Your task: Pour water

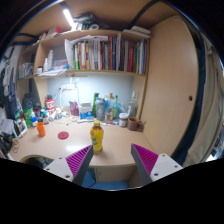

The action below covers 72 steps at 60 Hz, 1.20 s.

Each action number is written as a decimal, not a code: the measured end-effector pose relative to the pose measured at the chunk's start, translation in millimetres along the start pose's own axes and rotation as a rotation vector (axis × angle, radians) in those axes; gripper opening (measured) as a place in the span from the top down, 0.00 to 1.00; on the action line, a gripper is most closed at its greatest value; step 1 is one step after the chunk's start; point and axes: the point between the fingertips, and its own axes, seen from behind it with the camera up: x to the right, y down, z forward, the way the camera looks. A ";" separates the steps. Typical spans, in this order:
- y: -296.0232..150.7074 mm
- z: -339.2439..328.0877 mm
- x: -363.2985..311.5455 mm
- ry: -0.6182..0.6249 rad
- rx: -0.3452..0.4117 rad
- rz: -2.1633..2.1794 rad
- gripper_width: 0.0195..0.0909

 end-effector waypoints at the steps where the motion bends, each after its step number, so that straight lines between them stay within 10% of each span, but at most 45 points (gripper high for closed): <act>1: 3.2 6.7 -1.8 -0.006 0.002 0.005 0.10; 35: 68.4 297.4 -82.6 -0.057 0.110 0.117 0.12; 40: 71.6 314.6 -89.9 -0.035 0.099 0.085 0.69; 54: 70.7 314.2 -94.4 0.058 0.072 0.074 0.85; 72: -134.0 275.4 -230.9 -0.047 0.311 -0.457 0.85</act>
